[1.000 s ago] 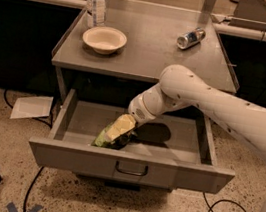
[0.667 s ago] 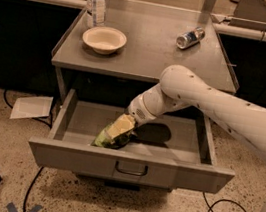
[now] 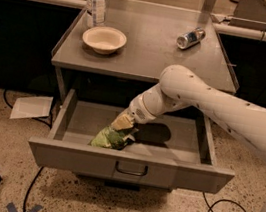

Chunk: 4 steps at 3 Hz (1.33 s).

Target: Pick green jalapeno chip bag from top drawer and place on counter

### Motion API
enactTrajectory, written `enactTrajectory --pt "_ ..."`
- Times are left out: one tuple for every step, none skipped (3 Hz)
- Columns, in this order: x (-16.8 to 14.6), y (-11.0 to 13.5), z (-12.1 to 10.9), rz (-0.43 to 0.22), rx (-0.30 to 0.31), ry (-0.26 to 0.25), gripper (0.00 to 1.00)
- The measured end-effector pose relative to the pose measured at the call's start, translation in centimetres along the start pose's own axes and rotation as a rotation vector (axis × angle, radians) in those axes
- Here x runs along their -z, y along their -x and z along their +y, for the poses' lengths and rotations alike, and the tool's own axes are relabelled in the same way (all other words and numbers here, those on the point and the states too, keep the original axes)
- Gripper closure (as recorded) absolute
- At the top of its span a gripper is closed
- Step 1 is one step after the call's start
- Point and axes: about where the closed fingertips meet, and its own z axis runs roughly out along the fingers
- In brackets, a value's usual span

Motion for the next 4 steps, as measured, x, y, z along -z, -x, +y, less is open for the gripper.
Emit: enactTrajectory --pt "0.0 0.0 0.0 0.000 0.000 0.000 0.89" --pt "0.0 0.0 0.0 0.000 0.000 0.000 1.00" --pt "0.0 0.0 0.0 0.000 0.000 0.000 1.00" --pt "2.8 1.1 0.4 -0.079 0.039 0.027 1.00"
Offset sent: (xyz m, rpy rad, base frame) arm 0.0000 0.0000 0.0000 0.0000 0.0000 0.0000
